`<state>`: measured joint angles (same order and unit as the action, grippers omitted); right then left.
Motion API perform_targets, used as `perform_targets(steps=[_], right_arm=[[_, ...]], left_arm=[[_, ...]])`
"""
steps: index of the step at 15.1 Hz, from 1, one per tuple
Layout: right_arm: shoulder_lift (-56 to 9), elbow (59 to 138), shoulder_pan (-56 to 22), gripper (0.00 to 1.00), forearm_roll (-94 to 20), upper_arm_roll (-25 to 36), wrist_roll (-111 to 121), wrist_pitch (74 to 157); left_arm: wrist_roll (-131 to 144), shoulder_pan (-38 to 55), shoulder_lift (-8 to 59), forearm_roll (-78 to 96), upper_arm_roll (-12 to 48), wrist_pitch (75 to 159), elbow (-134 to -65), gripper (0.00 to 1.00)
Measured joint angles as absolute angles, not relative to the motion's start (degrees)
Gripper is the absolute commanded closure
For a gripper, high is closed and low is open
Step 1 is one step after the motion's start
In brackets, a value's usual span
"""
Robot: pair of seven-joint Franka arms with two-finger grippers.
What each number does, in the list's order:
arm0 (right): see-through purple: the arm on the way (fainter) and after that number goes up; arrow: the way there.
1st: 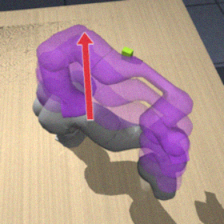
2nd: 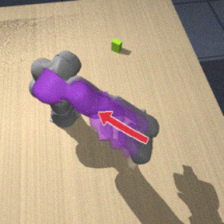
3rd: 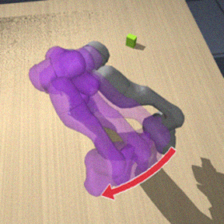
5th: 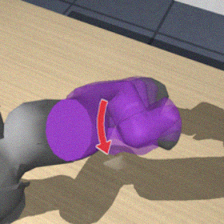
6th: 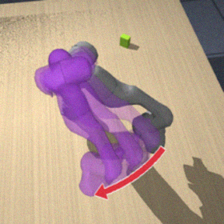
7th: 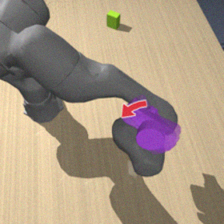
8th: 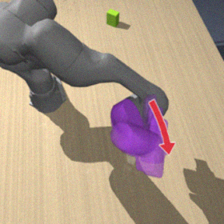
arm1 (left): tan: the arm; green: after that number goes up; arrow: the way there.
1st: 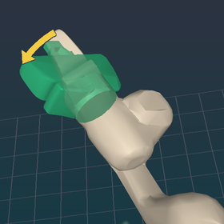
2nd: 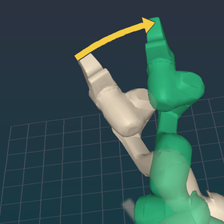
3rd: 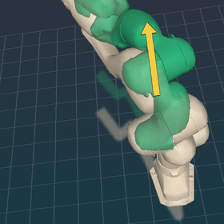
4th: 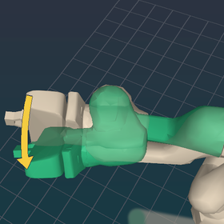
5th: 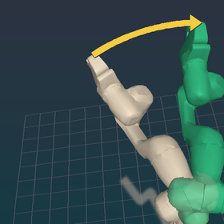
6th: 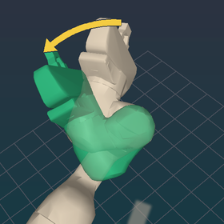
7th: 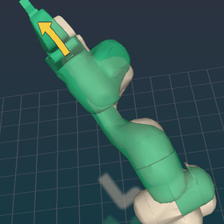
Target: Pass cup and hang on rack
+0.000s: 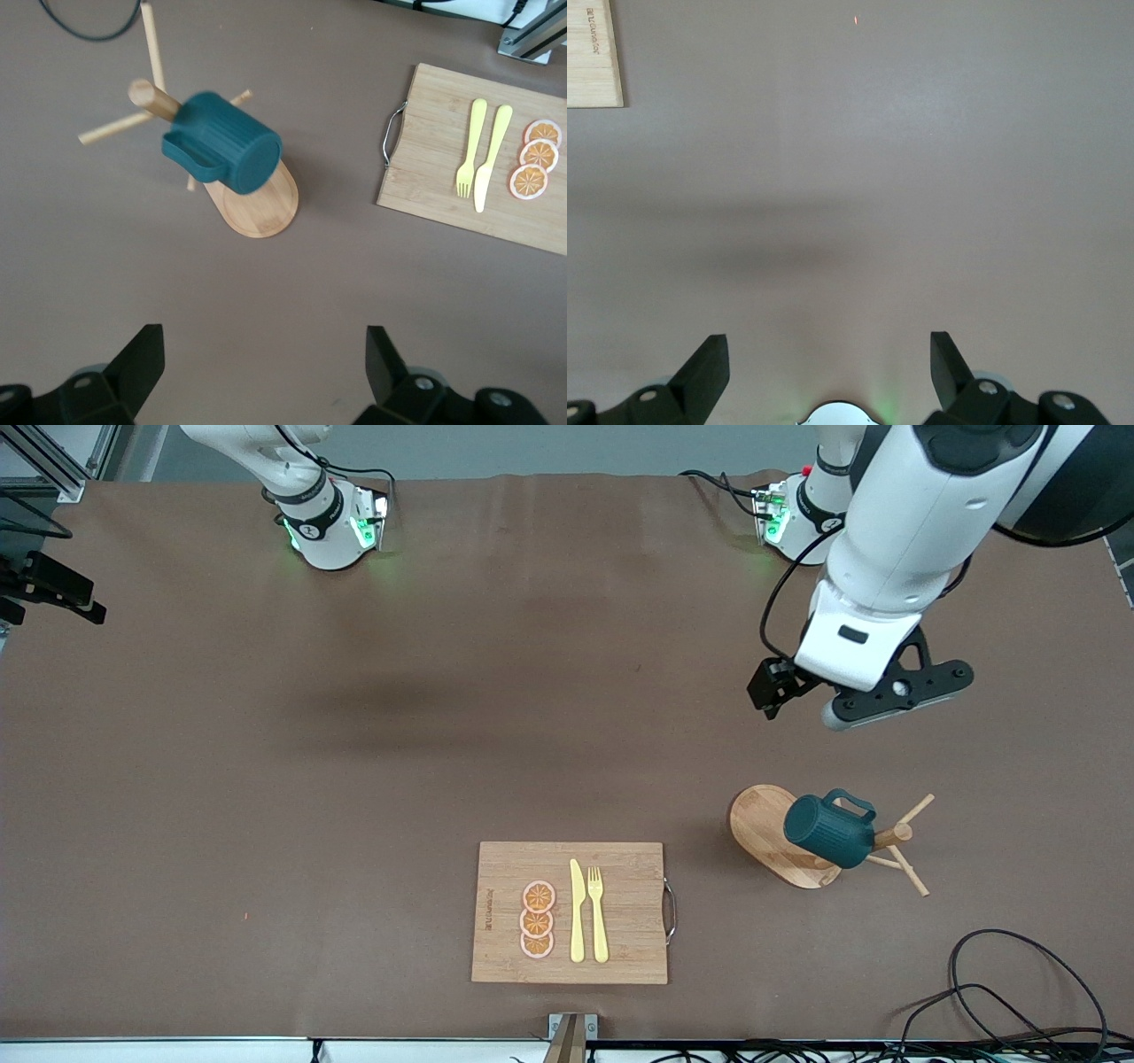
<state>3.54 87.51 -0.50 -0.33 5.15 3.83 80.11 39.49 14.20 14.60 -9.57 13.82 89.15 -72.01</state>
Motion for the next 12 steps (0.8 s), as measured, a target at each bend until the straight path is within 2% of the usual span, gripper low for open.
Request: perform_targets(steps=[4,12], right_arm=[[3.54,87.51,-0.50,0.00,-0.33,5.14,3.83,80.11],[3.54,87.51,-0.50,0.00,-0.33,5.14,3.83,80.10]], left_arm=[[27.55,11.80,9.84,-9.57,10.36,87.95,-74.16,0.00],[18.42,5.50,-0.28,-6.53,9.34,86.25,-82.91,0.00]])
